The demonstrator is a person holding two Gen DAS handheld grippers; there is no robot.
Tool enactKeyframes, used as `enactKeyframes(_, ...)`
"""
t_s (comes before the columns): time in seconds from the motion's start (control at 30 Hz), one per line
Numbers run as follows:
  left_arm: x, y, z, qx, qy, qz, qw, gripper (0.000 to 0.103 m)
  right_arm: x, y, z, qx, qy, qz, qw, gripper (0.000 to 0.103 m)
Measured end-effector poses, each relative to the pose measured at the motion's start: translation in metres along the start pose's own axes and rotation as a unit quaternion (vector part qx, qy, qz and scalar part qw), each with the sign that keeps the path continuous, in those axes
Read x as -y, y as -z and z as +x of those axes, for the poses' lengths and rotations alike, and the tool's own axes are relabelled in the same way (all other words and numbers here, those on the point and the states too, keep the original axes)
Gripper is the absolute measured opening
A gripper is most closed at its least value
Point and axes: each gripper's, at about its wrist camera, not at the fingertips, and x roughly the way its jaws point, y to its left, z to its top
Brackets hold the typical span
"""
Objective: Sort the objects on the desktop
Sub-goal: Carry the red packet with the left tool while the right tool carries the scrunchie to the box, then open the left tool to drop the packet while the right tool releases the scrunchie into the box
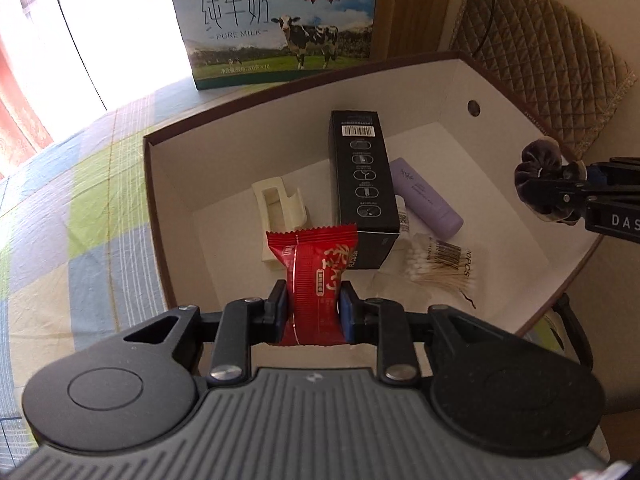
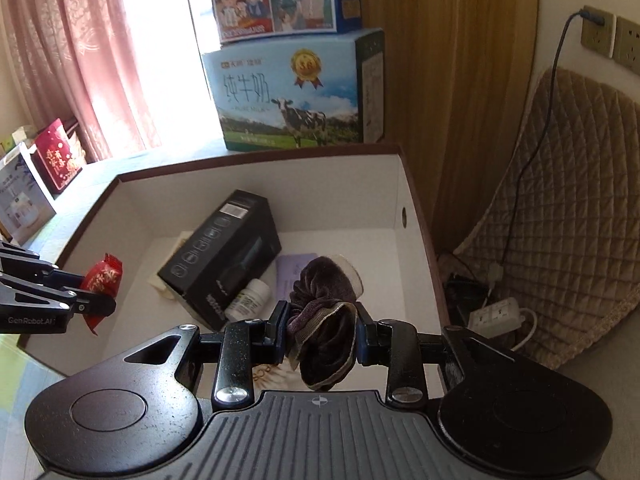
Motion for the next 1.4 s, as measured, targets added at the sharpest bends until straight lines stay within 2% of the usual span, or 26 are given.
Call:
enactKeyframes(0.5,0.002,-0.007,0.034,-0.031,0.007,0.019,0.9993,0.024,0.011,-0.006,0.018,-0.016,0.01,-0.011,1.0,0.029)
enactKeyframes(0.6,0.0,-0.007,0.035,-0.031,0.004,0.018,0.9993,0.034,0.011,-0.007,0.021,-0.02,0.012,-0.016,1.0,0.029)
enactKeyframes(1.07,-0.008,-0.011,0.028,-0.021,-0.011,0.013,0.9996,0.041,0.008,-0.009,0.036,-0.034,0.029,-0.044,0.998,0.029)
enactKeyframes(1.13,-0.009,-0.011,0.026,-0.019,-0.014,0.012,0.9996,0.047,0.008,-0.009,0.036,-0.032,0.029,-0.047,0.998,0.033)
enactKeyframes(1.17,-0.009,-0.01,0.025,-0.018,-0.016,0.011,0.9997,0.049,0.009,-0.008,0.036,-0.028,0.029,-0.047,0.998,0.041)
enactKeyframes(1.2,-0.01,-0.01,0.023,-0.016,-0.016,0.009,0.9997,0.053,0.008,-0.007,0.034,-0.022,0.029,-0.048,0.998,0.055)
enactKeyframes(1.23,-0.01,-0.01,0.021,-0.015,-0.016,0.007,0.9997,0.057,0.008,-0.007,0.032,-0.015,0.03,-0.047,0.998,0.062)
enactKeyframes(1.33,-0.011,-0.008,0.013,-0.01,-0.011,-0.001,0.9999,0.065,0.006,-0.005,0.023,0.002,0.018,-0.045,0.999,0.066)
enactKeyframes(1.4,-0.011,-0.007,0.007,-0.006,-0.011,-0.007,0.9999,0.071,0.004,-0.006,0.017,0.005,0.011,-0.042,0.999,0.075)
